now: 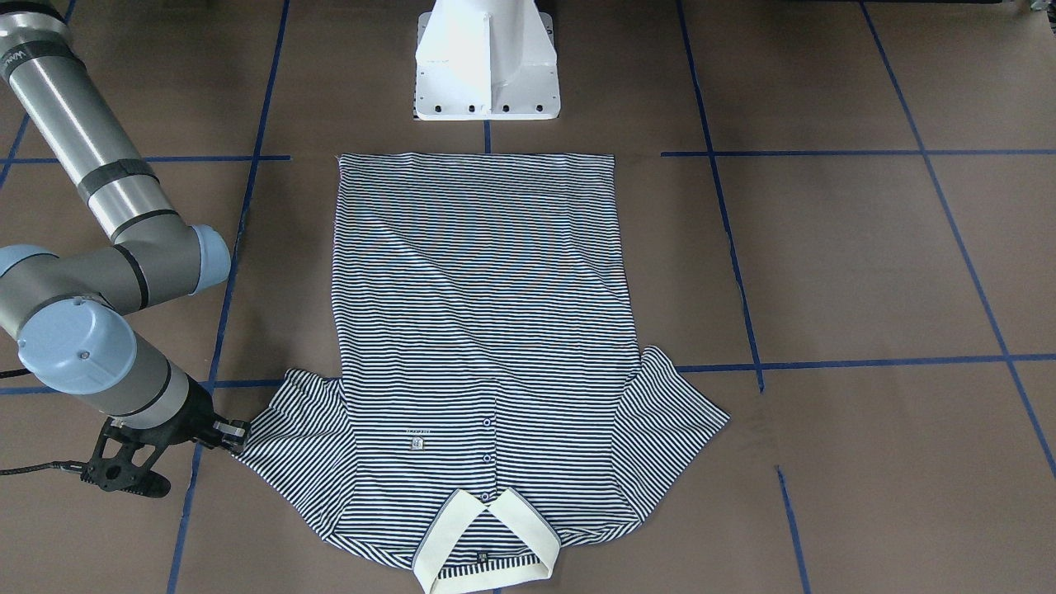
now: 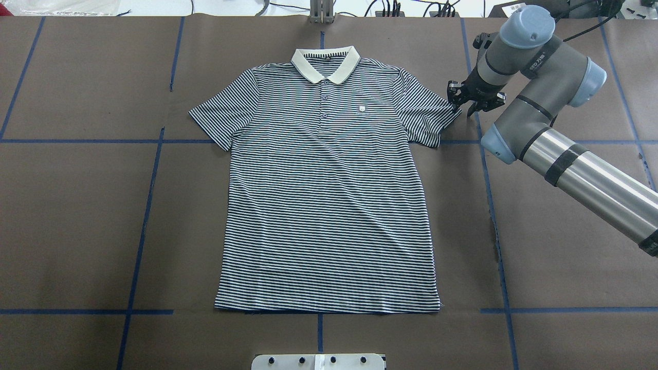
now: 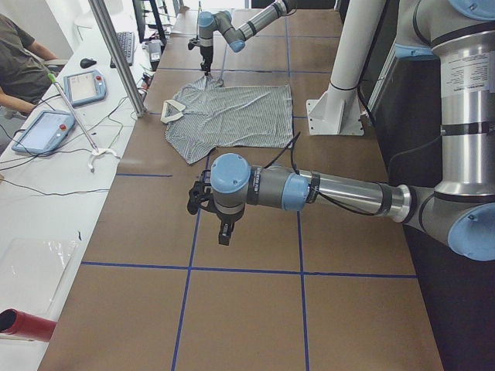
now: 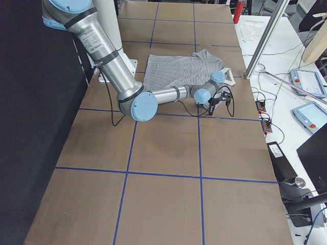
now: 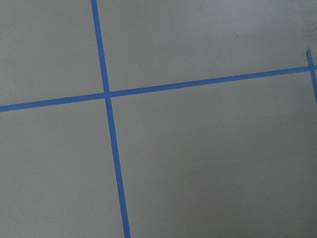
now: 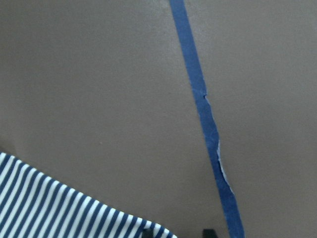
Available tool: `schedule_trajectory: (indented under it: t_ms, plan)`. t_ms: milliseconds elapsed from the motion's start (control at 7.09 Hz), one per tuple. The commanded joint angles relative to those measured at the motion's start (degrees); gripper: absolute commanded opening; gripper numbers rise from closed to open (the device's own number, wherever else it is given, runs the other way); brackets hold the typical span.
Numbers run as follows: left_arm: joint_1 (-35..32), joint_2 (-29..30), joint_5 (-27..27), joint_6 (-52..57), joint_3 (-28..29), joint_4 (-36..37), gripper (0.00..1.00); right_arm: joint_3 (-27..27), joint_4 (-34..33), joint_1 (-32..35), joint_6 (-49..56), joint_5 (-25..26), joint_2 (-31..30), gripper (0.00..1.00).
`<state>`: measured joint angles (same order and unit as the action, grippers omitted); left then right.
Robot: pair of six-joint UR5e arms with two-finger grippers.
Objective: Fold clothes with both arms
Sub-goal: 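Move the right gripper in toward the shirt's shoulder near the collar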
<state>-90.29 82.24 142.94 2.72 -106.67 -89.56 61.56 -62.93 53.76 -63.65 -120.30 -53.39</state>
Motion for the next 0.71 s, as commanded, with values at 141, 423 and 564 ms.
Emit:
schedule_trajectory:
  t_ms: [141, 423, 564]
  plan:
    - [-0.1, -0.2, 0.0, 0.0, 0.1, 0.0, 1.0, 0.0, -0.1, -0.2, 0.0, 0.0, 0.6, 0.0]
    - [-0.1, -0.7, 0.1, 0.0, 0.1, 0.0, 1.0, 0.8, -0.3, -0.2, -0.3, -0.5, 3.3, 0.0]
    - [-0.1, -0.7, 0.1, 0.0, -0.2, 0.0, 1.0, 2.3, -0.5, -0.2, -0.7, -0.6, 4.1, 0.0]
